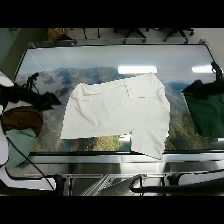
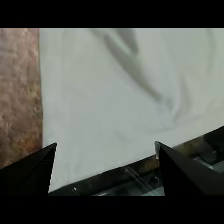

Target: Fold the shirts.

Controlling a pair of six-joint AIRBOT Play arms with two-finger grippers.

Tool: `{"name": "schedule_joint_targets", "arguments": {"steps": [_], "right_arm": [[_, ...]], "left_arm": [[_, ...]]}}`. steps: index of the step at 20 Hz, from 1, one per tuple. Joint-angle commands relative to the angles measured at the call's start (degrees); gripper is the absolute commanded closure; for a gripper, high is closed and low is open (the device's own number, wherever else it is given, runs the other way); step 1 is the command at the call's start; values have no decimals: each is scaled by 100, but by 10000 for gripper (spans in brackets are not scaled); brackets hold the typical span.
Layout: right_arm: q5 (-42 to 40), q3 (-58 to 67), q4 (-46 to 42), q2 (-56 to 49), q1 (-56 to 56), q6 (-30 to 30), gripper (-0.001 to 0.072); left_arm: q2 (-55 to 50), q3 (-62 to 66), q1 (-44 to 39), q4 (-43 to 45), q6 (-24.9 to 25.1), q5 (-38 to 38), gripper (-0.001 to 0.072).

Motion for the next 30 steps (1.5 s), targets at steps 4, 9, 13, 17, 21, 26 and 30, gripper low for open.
{"name": "schedule_joint_targets", "arguments": {"steps": [4, 9, 13, 17, 21, 26, 30], "right_arm": [[-1882, -2857, -326, 1464, -372, 20, 405], [-1856, -3056, -264, 1233, -365, 20, 405], [-1810, -3056, -256, 1169, -365, 17, 405], [-1648, -3056, -306, 1091, -363, 20, 404], [-1335, -3130, -358, 662, -299, 20, 228], [-1316, -3204, -345, 81, 186, 17, 229], [-1191, -3136, 129, 13, 651, -411, 589]], "left_arm": [[863, -2734, 651, -179, 566, 1235, 15], [369, -3056, 313, -328, 863, 1589, 15], [125, -2920, 133, -356, 868, 1572, 120], [236, -2638, -20, -356, 874, 1563, 122], [243, -2527, -234, -350, 1016, 1552, 688], [243, -2527, -299, -321, 1016, 1556, 688], [249, -2476, -302, -374, 1014, 1388, 689]]}}
